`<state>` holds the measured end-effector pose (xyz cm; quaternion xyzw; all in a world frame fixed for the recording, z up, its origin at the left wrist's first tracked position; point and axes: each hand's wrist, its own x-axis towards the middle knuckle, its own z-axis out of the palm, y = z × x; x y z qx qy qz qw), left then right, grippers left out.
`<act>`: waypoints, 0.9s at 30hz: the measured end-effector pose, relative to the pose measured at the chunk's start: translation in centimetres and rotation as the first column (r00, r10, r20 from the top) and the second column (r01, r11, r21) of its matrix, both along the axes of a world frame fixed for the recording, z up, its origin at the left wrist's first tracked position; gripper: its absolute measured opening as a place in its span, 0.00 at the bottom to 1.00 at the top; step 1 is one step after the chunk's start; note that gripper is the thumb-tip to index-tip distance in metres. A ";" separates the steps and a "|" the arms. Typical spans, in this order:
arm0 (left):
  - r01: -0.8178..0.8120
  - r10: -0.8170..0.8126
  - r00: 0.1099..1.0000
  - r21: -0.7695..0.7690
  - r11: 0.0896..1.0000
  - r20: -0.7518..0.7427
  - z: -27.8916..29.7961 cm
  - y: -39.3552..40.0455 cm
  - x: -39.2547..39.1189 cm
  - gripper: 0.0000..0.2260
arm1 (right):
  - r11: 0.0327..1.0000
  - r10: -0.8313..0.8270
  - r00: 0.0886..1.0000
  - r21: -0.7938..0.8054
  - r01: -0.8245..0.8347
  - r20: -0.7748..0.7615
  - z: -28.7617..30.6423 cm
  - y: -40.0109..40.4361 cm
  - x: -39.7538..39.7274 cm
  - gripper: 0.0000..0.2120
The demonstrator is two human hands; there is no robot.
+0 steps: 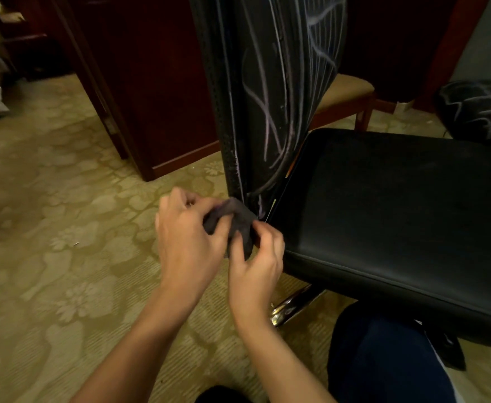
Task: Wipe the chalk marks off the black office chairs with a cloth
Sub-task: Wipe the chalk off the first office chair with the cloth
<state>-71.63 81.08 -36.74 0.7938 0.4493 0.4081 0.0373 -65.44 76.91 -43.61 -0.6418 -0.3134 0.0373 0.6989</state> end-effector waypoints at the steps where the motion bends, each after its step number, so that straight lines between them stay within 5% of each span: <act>1: -0.014 0.013 1.000 0.049 0.999 0.010 0.5 -0.1 0.2 0.07 | 1.000 0.001 1.000 0.017 -0.001 0.009 0.7 0.1 0.0 0.19; 8: -0.005 0.002 0.988 0.017 1.000 0.157 0.2 -1.3 0.7 0.07 | 0.996 -0.018 0.998 0.086 0.013 0.061 1.1 0.1 0.8 0.10; 15: -0.149 0.148 0.989 -0.070 0.986 -0.017 -0.5 -2.9 0.7 0.08 | 0.996 -0.082 0.981 -0.017 0.087 0.176 -1.4 -0.7 1.4 0.12; 18: -0.027 0.031 0.998 -0.072 0.997 0.056 -0.6 -2.8 1.2 0.06 | 0.996 -0.079 0.988 -0.041 0.085 0.134 -0.6 -0.5 1.2 0.11; 23: 0.074 -0.097 0.958 0.092 0.993 0.269 3.7 -1.7 2.5 0.08 | 0.989 -0.077 0.991 0.132 0.063 0.105 5.2 0.1 1.7 0.11; 27: 0.082 -0.082 0.950 0.012 0.997 0.302 2.3 -2.1 2.6 0.09 | 0.993 -0.013 0.987 0.118 -0.006 0.159 4.0 -0.5 2.4 0.11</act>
